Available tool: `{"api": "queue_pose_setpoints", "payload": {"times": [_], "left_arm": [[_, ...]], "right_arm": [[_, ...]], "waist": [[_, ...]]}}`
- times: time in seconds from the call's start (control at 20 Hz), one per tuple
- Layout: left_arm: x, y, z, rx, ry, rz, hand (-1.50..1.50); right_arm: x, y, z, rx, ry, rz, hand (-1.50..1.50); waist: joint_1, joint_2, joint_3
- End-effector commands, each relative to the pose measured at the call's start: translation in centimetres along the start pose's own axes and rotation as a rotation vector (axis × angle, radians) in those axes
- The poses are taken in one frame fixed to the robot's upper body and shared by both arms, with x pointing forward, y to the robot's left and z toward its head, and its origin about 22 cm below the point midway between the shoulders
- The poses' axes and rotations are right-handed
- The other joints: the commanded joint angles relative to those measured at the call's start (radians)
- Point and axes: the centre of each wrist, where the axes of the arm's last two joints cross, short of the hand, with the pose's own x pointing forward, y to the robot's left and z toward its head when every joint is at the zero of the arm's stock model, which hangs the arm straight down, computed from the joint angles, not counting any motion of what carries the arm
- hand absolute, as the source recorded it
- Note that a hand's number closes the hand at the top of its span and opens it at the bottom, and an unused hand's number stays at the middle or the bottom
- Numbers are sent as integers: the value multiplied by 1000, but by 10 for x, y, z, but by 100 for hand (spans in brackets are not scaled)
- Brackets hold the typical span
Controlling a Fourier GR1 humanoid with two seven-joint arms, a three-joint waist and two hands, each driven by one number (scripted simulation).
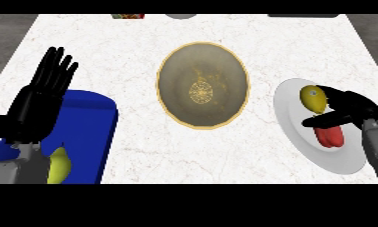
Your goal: Pick the lemon from the plate and place it in the bowl
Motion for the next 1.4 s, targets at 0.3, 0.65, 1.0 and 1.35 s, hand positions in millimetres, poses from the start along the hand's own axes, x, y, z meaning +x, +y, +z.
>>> {"api": "queue_pose_setpoints", "payload": {"times": [0.3, 0.65, 1.0, 1.35], "left_arm": [[4, -11, 3, -9, 5, 5, 0], [-4, -5, -9, -5, 18, 3, 0], [-6, -17, -9, -80, 26, 6, 0], [-7, 4, -3, 12, 31, 0, 0]], "right_arm": [[4, 10, -11, -7, -74, 192, 150], [12, 4, -10, -54, -123, 219, 150], [125, 172, 59, 176, -738, 994, 150], [117, 285, 169, 26, -1045, 1075, 150]], "waist": [[9, 9, 14], [4, 8, 14], [113, -24, 3], [-16, -15, 12]]}}
